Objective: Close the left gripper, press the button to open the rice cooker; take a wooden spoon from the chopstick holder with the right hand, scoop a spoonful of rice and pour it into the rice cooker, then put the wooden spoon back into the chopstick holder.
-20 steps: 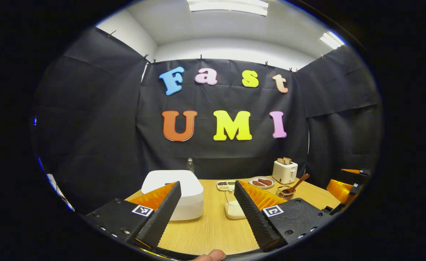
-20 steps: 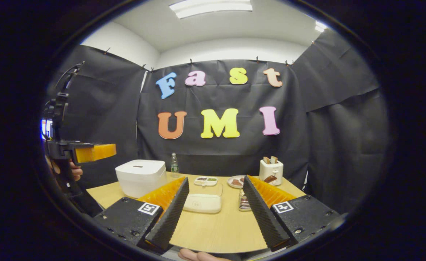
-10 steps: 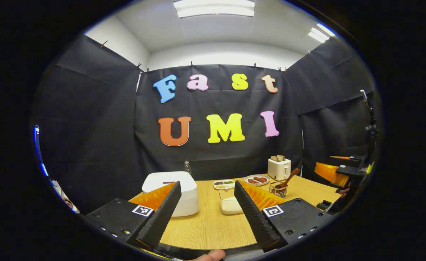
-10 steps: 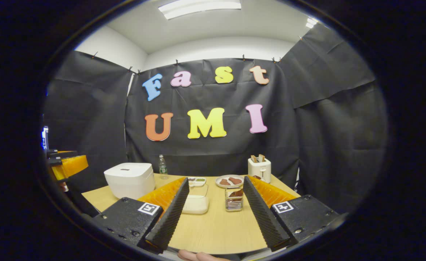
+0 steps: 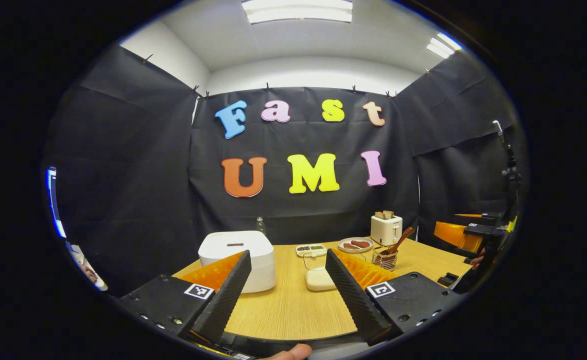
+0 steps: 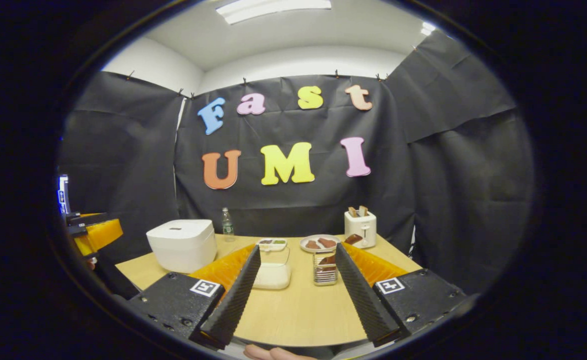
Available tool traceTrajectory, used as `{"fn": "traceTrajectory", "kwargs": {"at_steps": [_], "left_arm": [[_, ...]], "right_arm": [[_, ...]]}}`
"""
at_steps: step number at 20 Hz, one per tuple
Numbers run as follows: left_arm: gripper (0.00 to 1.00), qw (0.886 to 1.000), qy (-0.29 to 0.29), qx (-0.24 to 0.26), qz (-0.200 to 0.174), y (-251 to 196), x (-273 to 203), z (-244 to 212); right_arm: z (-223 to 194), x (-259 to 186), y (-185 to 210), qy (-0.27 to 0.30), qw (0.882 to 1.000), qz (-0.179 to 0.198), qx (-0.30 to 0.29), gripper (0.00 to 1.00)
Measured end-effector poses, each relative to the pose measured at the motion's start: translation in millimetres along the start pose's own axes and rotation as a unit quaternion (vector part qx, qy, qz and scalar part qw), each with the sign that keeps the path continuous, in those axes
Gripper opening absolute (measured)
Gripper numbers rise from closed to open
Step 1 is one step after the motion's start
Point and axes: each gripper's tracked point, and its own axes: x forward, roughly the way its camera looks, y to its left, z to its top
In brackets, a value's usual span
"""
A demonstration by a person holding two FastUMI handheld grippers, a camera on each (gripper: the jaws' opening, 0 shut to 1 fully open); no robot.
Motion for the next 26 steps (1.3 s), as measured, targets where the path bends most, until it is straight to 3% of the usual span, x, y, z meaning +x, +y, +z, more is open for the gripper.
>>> {"fn": "traceTrajectory", "kwargs": {"at_steps": [10,26], "left_arm": [[0.95,0.999,0.004,-0.032,0.015,16.9,-1.6,-1.9],[0.95,1.000,-0.003,-0.029,0.004,9.1,-4.9,5.2]], "right_arm": [[-4.2,-0.1,-0.7,0.004,1.000,0.000,0.004,0.98],[-2.7,-1.1,-1.6,-0.004,1.000,0.001,-0.003,0.98]]}}
